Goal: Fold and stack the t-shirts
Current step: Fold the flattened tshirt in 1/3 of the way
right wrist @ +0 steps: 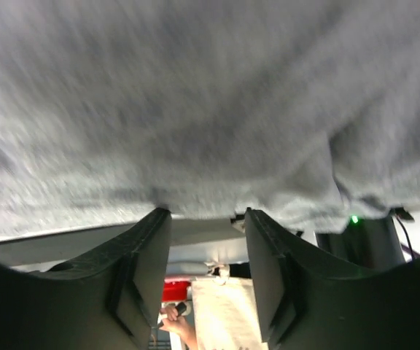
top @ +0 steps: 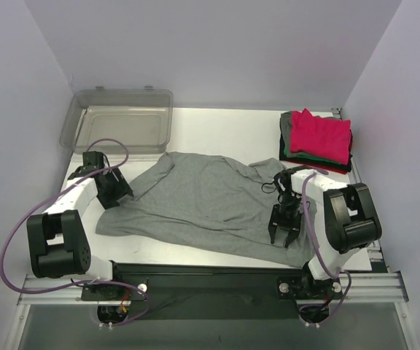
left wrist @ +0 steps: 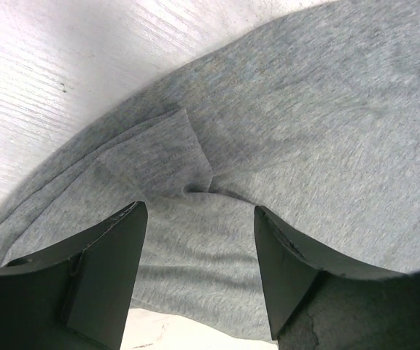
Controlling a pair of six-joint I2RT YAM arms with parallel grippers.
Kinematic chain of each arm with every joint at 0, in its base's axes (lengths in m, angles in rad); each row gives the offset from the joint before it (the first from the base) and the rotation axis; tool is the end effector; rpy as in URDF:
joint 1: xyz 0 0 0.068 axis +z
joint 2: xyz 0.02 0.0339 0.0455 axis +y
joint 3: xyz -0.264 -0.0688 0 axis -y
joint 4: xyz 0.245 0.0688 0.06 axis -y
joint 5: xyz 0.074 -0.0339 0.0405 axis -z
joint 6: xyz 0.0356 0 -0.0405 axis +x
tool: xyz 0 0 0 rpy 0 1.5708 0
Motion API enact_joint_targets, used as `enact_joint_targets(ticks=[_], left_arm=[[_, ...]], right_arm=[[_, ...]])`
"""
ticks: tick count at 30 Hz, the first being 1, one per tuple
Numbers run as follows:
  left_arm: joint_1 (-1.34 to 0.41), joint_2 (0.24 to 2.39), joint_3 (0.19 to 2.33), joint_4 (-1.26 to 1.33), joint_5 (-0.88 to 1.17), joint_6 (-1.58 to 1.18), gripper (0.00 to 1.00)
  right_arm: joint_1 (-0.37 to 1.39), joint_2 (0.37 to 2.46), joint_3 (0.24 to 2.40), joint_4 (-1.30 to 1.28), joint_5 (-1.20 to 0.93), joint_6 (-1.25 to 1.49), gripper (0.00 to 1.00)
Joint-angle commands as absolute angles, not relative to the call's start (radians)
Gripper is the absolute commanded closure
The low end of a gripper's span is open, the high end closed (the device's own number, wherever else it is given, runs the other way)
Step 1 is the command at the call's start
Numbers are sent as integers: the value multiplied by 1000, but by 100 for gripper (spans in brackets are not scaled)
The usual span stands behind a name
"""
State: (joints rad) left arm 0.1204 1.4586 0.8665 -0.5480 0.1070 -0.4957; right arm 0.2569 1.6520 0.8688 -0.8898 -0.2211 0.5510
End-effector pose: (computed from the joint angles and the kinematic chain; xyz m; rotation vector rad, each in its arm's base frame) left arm 0.2714 0.0290 0.1895 -0.7964 2.6084 -0.2548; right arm 0.2362 0.0701 0.1381 -0.4490 -2.9171 -0.2419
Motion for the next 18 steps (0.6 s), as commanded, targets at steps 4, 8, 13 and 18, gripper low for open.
enact_joint_targets(ticks=[4,8,13,18], left_arm=[[117,1414,907,-568,115,-469,29],[117,1408,914,-584,109,-460,29],[118,1408,916,-592,103,-448,29],[117,1410,910,-594,104,-449,29]], right_arm=[[264,1715,856,-836,-226,537,60],[262,1740,851,-819,-224,532,68],[264,1701,874,-842,-236,545,80],[273,1677,951,-926,-236,539,84]])
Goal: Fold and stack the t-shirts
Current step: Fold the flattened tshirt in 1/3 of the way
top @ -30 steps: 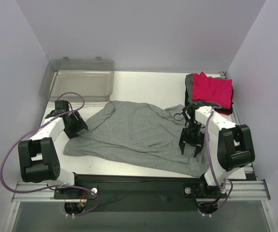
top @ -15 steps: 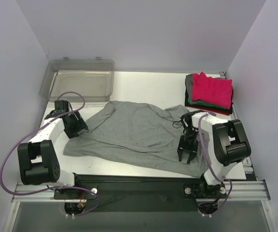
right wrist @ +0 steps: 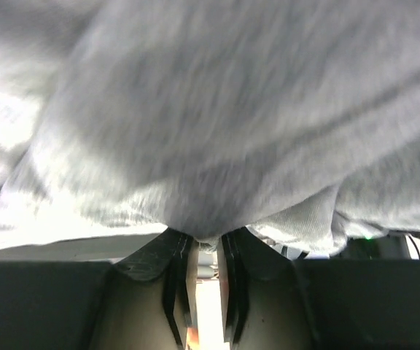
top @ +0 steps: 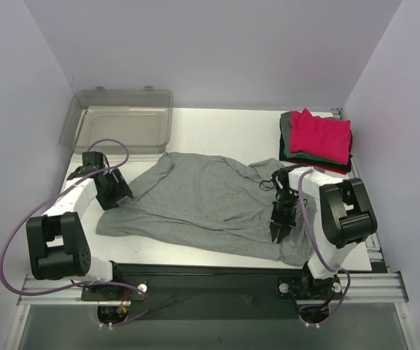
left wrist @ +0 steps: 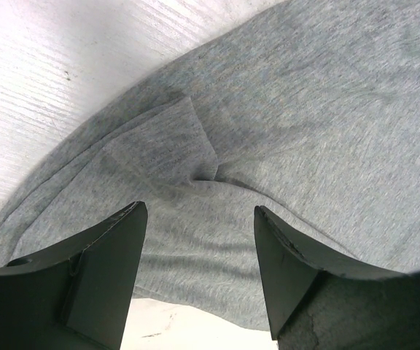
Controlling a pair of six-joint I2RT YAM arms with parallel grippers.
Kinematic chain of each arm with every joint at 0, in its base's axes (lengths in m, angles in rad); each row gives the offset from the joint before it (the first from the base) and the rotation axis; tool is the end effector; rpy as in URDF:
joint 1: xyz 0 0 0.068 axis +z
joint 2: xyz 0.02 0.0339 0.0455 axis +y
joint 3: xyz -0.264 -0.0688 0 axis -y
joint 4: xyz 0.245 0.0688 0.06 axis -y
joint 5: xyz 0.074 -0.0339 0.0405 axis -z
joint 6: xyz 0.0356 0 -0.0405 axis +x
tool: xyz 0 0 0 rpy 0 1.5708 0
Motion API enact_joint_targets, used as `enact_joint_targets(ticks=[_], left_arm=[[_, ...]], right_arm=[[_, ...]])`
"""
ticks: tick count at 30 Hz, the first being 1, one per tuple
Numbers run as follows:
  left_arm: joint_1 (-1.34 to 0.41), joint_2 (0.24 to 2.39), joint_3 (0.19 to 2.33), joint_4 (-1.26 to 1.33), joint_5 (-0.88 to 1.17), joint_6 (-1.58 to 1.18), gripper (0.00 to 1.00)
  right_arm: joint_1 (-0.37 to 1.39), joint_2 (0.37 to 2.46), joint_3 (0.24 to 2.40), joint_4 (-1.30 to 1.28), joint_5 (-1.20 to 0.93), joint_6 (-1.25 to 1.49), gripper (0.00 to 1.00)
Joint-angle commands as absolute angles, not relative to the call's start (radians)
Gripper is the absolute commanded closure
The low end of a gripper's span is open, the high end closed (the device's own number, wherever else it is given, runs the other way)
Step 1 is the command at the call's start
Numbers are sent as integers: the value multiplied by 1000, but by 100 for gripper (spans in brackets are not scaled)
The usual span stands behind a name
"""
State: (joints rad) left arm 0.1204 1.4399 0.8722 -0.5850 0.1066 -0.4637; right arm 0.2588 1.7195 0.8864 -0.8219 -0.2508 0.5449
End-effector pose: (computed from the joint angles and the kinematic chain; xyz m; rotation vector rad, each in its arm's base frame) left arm 0.2673 0.0285 0.1941 -0.7585 2.6305 -0.2431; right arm 0.2483 0.0749 0.1255 -0.4364 -2.9197 -0.2939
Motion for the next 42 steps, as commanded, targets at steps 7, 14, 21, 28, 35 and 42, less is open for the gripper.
enact_joint_targets(ticks=[7,14,21,28,35,42], left_arm=[[117,1408,908,-594,103,-453,29],[117,1401,899,-592,100,-462,29],[117,1402,902,-587,92,-472,29],[117,1402,907,-586,87,-483,29],[117,1387,900,-592,78,-492,29],[117,1358,882,-595,69,-502,29]], right_arm=[[279,1723,1020,-986,-209,502,68],[281,1738,1034,-986,-212,482,80],[282,1773,1158,-1000,-226,486,100],[279,1888,1323,-1014,-209,486,100],[281,2022,1472,-1023,-209,472,100],[281,2100,1604,-1038,-247,472,100]])
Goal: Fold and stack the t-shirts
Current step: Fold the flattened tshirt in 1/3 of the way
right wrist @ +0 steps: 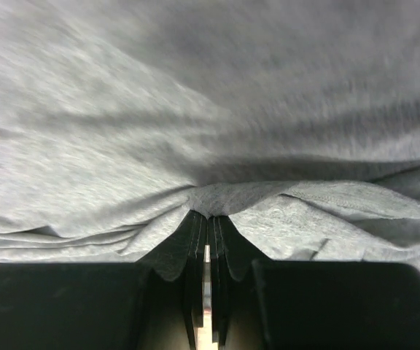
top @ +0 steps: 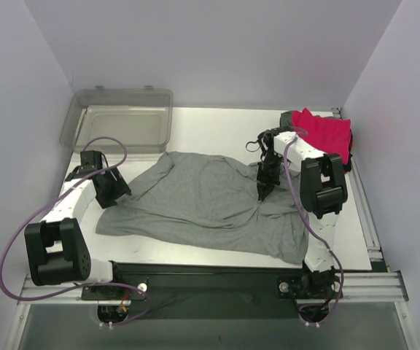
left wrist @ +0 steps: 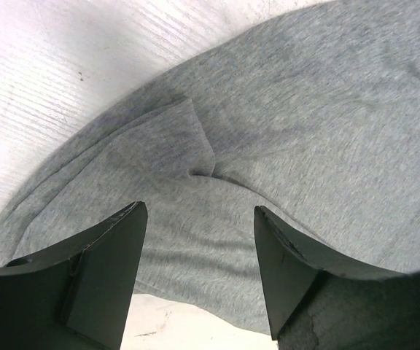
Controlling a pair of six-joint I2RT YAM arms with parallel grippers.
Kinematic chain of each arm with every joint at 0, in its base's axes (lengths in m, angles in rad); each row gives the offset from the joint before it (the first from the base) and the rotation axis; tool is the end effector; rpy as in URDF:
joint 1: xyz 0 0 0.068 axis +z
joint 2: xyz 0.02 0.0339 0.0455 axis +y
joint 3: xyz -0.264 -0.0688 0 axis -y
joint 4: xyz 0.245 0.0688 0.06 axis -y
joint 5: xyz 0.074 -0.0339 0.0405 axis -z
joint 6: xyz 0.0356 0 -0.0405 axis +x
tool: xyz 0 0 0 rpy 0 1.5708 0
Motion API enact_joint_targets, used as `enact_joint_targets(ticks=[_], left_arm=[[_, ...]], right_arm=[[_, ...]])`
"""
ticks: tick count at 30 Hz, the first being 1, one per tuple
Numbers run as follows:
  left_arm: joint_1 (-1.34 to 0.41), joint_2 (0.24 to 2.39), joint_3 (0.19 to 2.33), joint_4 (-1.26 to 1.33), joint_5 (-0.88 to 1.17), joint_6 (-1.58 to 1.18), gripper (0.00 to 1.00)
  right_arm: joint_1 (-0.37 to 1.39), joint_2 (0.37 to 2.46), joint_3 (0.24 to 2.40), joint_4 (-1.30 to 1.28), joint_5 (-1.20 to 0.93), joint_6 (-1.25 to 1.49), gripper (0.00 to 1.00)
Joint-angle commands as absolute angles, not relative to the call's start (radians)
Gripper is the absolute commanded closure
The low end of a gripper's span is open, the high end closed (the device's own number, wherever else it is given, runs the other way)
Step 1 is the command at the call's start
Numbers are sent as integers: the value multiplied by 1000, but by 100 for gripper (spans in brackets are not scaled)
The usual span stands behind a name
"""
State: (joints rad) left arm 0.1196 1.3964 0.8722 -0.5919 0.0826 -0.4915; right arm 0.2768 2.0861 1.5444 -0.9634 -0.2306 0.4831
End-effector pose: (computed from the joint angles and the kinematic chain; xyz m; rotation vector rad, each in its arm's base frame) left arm 0.2629 0.0286 0.2045 -0.7879 2.5837 -0.2252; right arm 0.3807 0.1166 0.1599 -0.3069 -3.0795 -0.3706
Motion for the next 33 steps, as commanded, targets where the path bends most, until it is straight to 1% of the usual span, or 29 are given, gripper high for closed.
enact_joint_targets(ticks=[1,7,10,14,18,20,24,33], left_arm=[[117,1353,877,-595,69,-503,29],[117,1332,856,-600,63,-505,29],[117,1325,850,-600,61,-506,29],[112,1319,847,-603,60,-511,29],[103,1312,845,-606,54,-514,29],[97,1308,844,-606,52,-515,29],[87,1308,844,-612,49,-517,29],[66,1272,827,-620,32,-517,29]], right_arm=[[281,2105,1614,-1040,-256,471,100],[281,2144,1670,-1057,-271,462,100],[281,2154,1693,-1061,-285,454,98],[284,2169,1721,-1065,-313,445,90],[288,2167,1744,-1063,-328,437,87],[290,2166,1759,-1062,-336,433,83],[295,2174,1781,-1062,-353,431,82],[311,2175,1798,-1060,-394,417,81]])
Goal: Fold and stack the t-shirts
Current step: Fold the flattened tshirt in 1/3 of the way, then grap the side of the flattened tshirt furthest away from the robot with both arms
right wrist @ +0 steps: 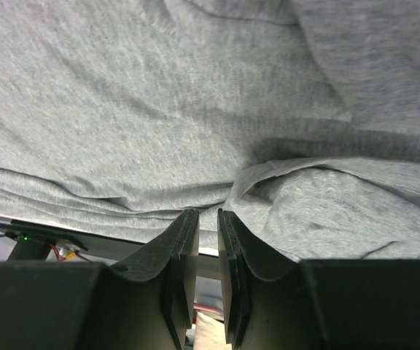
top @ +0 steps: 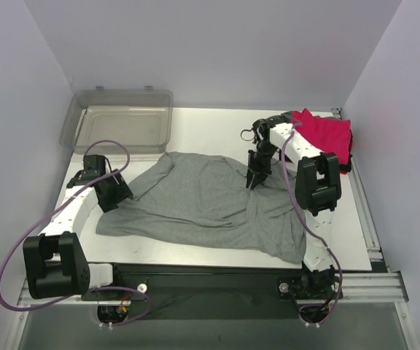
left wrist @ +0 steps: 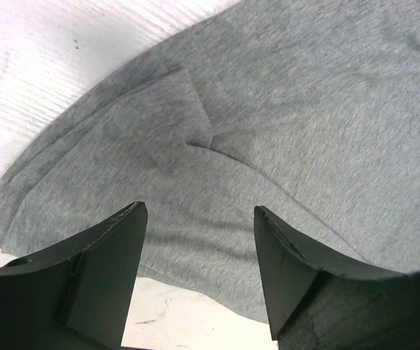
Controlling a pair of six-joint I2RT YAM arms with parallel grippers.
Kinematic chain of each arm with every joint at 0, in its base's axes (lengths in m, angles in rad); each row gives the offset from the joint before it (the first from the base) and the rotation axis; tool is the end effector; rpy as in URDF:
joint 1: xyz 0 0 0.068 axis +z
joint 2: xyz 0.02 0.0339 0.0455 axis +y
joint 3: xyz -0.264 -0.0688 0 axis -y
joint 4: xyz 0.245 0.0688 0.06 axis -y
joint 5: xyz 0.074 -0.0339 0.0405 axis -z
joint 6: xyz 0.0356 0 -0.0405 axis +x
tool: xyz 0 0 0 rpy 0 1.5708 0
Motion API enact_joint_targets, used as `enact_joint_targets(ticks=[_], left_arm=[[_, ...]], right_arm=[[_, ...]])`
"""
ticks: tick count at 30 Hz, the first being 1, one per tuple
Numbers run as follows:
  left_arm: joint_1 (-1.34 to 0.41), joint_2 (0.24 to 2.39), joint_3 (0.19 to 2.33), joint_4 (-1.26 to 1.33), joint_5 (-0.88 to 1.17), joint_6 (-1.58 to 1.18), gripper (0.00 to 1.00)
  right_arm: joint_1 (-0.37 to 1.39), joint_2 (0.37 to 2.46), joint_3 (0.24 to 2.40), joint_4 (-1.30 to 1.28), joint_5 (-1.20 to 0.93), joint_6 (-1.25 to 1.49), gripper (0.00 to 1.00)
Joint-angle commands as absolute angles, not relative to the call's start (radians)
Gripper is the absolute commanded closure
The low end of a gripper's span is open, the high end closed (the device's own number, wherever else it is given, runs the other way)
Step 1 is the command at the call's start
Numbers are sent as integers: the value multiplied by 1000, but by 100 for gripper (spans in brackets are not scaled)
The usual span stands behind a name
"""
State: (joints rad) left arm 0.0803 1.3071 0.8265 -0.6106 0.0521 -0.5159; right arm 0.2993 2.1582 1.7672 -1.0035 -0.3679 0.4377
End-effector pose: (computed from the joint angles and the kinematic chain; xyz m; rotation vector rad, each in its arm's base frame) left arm 0.2461 0.0179 0.2111 -0.7699 2.5637 -0.2095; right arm 0.4114 0.1403 0.1898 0.1607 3.0435 0.6259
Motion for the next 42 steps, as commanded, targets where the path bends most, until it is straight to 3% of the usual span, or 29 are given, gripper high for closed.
enact_joint_targets(ticks=[1,6,10,17,27,42], left_arm=[[57,1267,830,-620,22,-514,29],[-33,1256,879,-597,-15,-500,28],[-129,1301,914,-534,0,-506,28],[-167,1448,927,-456,54,-538,28],[-166,1536,887,-503,-43,-549,28],[-160,1399,712,-637,-124,-724,28]], right_arm=[[313,2174,1790,-1058,-390,422,81],[298,2074,1709,-1042,-345,439,70],[242,1945,1534,-1002,-337,449,55],[111,1763,1243,-963,-337,407,42],[80,1874,1157,-907,-312,405,42],[-40,1973,1245,-989,-163,373,42]])
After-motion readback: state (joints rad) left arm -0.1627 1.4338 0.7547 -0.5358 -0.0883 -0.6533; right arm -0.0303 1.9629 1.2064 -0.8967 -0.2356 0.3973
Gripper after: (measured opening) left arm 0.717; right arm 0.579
